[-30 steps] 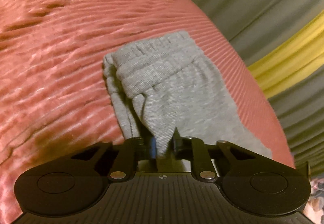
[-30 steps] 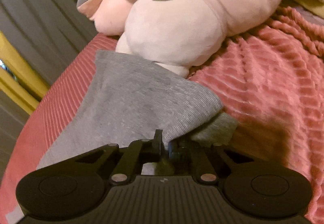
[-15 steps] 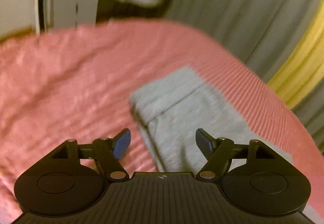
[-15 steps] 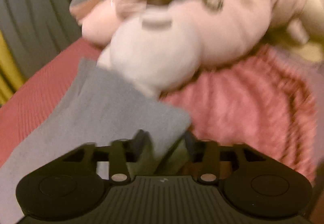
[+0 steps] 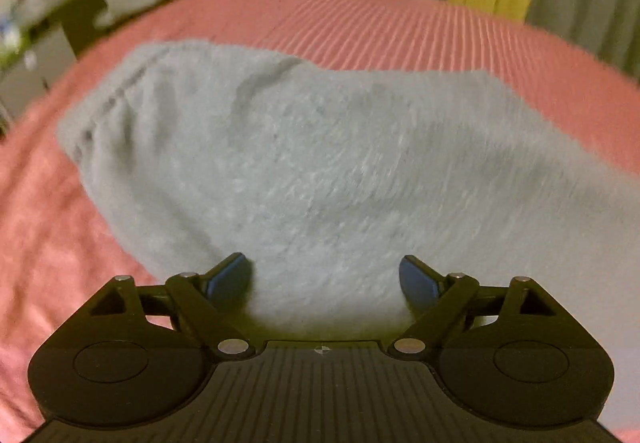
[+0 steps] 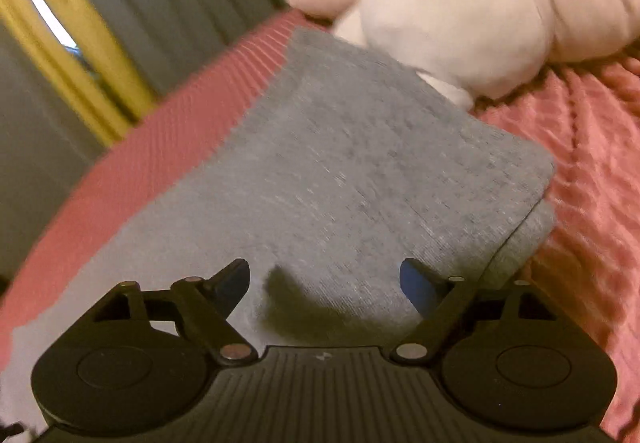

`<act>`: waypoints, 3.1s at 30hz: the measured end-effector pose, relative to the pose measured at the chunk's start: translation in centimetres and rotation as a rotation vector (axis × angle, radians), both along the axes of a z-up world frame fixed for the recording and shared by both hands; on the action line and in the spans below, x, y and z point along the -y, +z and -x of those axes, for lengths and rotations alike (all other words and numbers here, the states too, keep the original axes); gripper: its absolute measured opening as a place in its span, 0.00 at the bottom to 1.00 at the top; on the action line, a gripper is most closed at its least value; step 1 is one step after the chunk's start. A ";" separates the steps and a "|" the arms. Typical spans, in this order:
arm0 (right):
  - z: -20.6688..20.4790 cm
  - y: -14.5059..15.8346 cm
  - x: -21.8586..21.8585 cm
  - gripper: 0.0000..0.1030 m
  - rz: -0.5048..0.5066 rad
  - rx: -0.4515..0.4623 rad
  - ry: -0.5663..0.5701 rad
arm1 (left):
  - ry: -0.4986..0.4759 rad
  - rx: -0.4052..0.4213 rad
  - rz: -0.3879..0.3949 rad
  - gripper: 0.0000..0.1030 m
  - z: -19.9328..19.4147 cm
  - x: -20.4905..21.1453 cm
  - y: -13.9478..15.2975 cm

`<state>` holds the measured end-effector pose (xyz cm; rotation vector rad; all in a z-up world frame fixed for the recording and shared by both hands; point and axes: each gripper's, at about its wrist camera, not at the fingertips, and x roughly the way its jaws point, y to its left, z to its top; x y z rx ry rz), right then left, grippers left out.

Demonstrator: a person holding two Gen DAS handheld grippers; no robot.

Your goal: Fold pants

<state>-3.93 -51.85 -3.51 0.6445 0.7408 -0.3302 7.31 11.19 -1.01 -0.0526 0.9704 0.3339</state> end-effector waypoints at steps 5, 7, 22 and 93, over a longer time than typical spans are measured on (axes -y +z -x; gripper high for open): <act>2.1 -0.2 0.8 0.96 0.072 -0.038 0.014 | 0.012 0.055 0.101 0.89 1.3 0.3 1.3; 2.4 -0.2 1.0 0.96 0.055 -0.028 0.011 | 0.006 0.070 0.151 0.90 1.7 1.3 1.7; 5.4 0.5 3.2 0.95 0.007 -0.045 -0.082 | -0.040 0.139 0.281 0.92 3.2 6.2 -2.1; 6.2 -0.7 6.3 0.50 -0.184 -0.007 -0.287 | 0.216 0.202 0.174 0.28 0.9 -5.6 -1.0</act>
